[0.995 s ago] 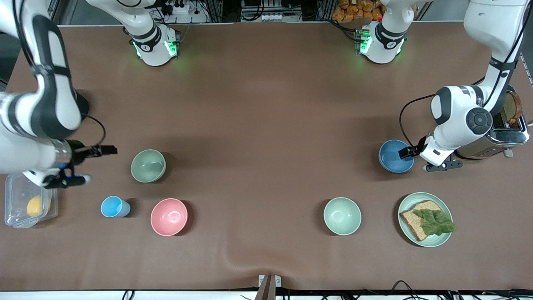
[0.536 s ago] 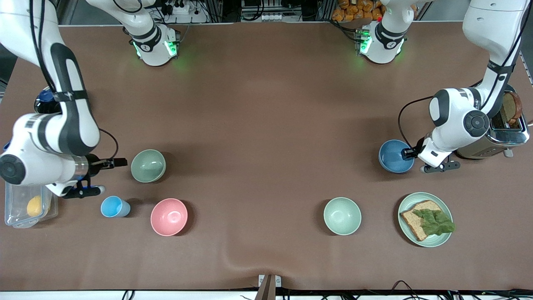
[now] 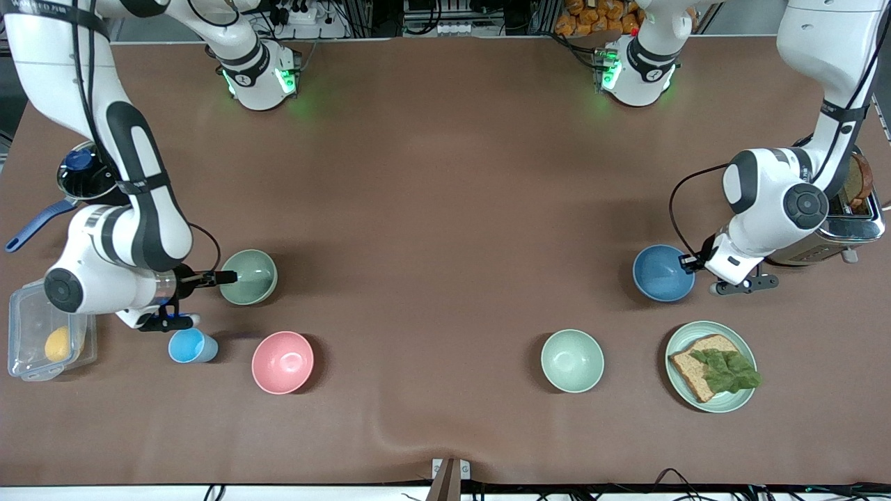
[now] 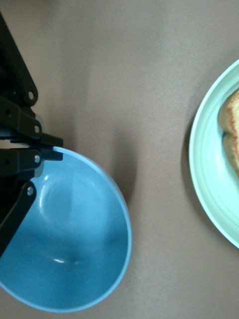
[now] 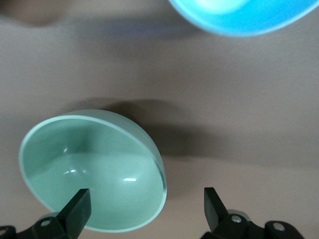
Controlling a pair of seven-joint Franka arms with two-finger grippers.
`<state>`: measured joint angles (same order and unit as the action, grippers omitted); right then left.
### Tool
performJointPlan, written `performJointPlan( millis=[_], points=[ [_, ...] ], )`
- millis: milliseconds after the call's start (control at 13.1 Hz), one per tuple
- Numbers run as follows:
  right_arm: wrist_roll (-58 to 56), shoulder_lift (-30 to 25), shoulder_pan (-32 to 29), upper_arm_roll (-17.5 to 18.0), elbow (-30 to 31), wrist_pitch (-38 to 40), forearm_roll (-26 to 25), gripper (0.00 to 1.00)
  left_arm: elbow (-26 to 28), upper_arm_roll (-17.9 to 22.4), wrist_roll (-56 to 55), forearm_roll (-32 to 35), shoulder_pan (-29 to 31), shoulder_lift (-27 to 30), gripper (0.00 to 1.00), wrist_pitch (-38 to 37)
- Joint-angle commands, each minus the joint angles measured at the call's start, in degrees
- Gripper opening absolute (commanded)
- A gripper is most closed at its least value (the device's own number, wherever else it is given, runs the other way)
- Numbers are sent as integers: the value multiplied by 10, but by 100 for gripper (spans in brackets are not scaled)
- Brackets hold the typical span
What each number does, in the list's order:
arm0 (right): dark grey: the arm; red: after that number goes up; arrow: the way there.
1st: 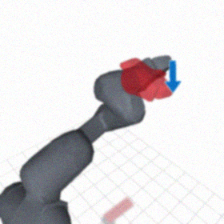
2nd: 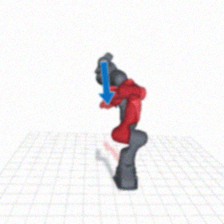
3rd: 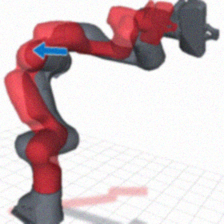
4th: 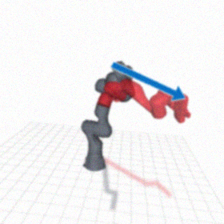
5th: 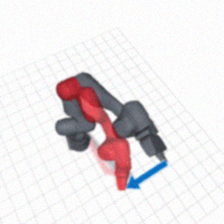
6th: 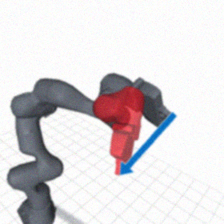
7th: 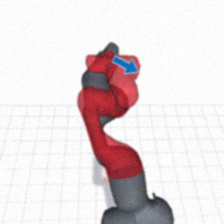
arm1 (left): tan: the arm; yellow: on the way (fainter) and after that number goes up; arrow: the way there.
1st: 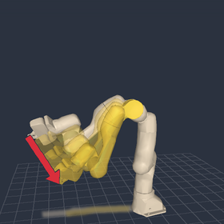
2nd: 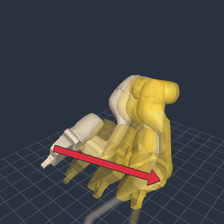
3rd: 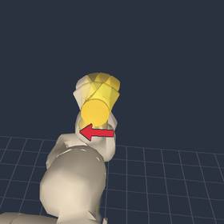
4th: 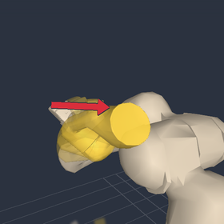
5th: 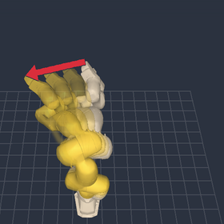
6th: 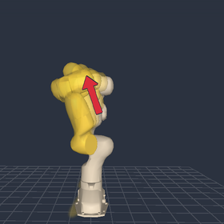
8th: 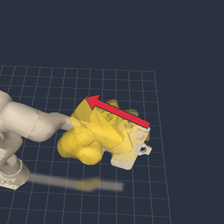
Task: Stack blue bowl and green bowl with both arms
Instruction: 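Close both grippers on the rims of the green and blue bowls, then carry the green bowl with the right gripper to the table center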
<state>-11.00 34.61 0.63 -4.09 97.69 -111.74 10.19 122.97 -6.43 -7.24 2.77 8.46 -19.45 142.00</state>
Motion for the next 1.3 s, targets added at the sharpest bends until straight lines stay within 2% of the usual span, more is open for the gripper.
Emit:
performJointPlan(
  millis=[0, 77, 153, 230, 306, 383, 459, 689, 842, 1224],
  points=[
    [-10, 26, 0, 0, 0, -16, 12, 100, -43, -6, 7, 10, 1, 32, 0, -83],
    [-10, 29, -1, 0, 0, -17, 12, 100, -71, -12, 9, 10, 0, 34, 0, -121],
    [-11, 30, -1, 0, 0, -17, 12, 95, -101, -24, 10, 9, 1, 34, 0, -158],
    [-12, 30, -1, 0, 0, -16, 12, 53, -124, -29, 10, 9, 1, 34, 0, -189],
    [-14, 30, -2, 1, 0, -15, 14, 24, -143, -38, 10, 9, 1, 35, 0, -214],
    [-17, 30, -3, 1, 0, -15, 18, 12, -162, -43, 13, 9, 1, 35, 0, -235],
    [-29, 30, -2, 1, 0, -14, 20, 5, -179, -44, 20, 8, 2, 35, 0, -258],
    [-29, 27, 3, 2, 0, -3, 21, 2, -221, -65, 16, 2, 1, 34, 0, -302],
    [-22, 19, 6, 17, -4, 9, 22, 2, -234, -68, 15, 2, 1, 34, 0, -312],
    [151, -2, 17, 84, -16, 35, 38, 2, -233, -68, 28, 7, 8, 35, 0, -320]
  ],
)
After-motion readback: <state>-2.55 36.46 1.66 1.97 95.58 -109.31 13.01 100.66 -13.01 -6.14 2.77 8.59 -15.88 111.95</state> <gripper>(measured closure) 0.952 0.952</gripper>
